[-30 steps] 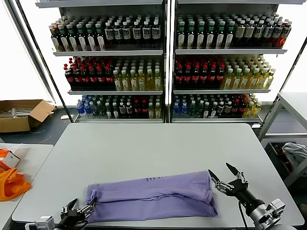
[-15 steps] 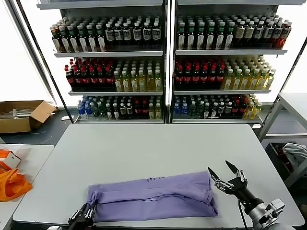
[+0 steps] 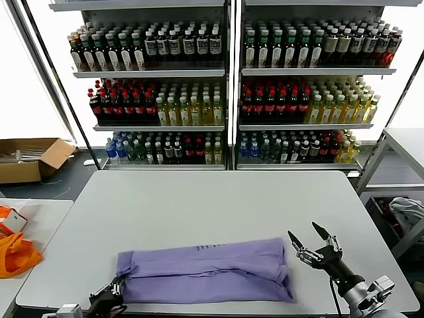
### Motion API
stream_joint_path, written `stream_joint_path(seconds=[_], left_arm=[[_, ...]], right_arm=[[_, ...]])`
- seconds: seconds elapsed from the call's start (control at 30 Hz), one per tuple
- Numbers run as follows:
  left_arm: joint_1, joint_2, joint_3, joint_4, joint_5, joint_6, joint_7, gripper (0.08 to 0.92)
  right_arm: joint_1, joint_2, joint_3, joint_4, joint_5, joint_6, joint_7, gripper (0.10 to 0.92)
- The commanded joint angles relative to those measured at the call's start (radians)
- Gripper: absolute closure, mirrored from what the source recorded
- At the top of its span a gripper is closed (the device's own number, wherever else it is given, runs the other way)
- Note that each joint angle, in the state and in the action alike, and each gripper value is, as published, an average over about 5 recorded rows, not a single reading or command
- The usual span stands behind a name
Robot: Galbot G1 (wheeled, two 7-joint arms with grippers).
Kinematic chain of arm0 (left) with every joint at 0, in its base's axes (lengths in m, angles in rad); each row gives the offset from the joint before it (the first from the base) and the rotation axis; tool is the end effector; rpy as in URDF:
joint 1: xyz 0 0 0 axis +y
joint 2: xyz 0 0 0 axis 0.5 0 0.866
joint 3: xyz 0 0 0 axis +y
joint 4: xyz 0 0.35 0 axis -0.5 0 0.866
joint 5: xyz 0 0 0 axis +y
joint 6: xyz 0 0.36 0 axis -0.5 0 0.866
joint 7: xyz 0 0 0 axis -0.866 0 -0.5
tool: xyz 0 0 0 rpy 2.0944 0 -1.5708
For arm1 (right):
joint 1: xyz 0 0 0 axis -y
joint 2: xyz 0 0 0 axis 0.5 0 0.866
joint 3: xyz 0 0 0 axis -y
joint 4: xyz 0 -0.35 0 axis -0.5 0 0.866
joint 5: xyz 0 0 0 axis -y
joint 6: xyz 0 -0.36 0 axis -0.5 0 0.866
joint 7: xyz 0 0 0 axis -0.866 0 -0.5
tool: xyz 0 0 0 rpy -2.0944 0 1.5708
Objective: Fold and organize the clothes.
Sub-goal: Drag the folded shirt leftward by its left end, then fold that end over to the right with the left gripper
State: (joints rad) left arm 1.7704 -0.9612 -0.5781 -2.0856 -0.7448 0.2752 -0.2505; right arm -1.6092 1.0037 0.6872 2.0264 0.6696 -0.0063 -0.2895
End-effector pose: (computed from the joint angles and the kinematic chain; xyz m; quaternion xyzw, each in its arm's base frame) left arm 0.1473 0.1129 -0.3059 -0.0028 -0.9579 0.0529 0.2822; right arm 0.1989 -0.1473 -0.2828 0.1976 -0.9777 -0.0551 0.0443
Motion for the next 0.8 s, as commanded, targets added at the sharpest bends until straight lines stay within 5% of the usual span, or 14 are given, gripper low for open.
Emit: stream_joint_path(seconds=[0.03,0.2,0.37,0.8], left_arm=[[-0.096,0.191,-0.347,0.208,-0.11,-0.057,0.15,0.907],[-0.063,0.368,-0.484,0.44,-0.103,-0.105,0.297,0.907],[-0.071,0.446,-0.539,0.463,-0.103,-0.093,0.334,0.907],[-0.137,0.314,-0.386,0.038,-0.175,0.009,0.265,0.907]], right_arm=[[-0.001,0.002,0.003,0.014,0.002,-0.003,0.001,0.203],[-0.006,-0.006,0.005,0.026,0.007,0.001,0.001,0.203],[0.003,0.01,-0.006,0.016,0.007,0.011,0.002,0.203],[-0.039,0.034,0.011,0.043,-0.003,0.008,0.005,0.203]])
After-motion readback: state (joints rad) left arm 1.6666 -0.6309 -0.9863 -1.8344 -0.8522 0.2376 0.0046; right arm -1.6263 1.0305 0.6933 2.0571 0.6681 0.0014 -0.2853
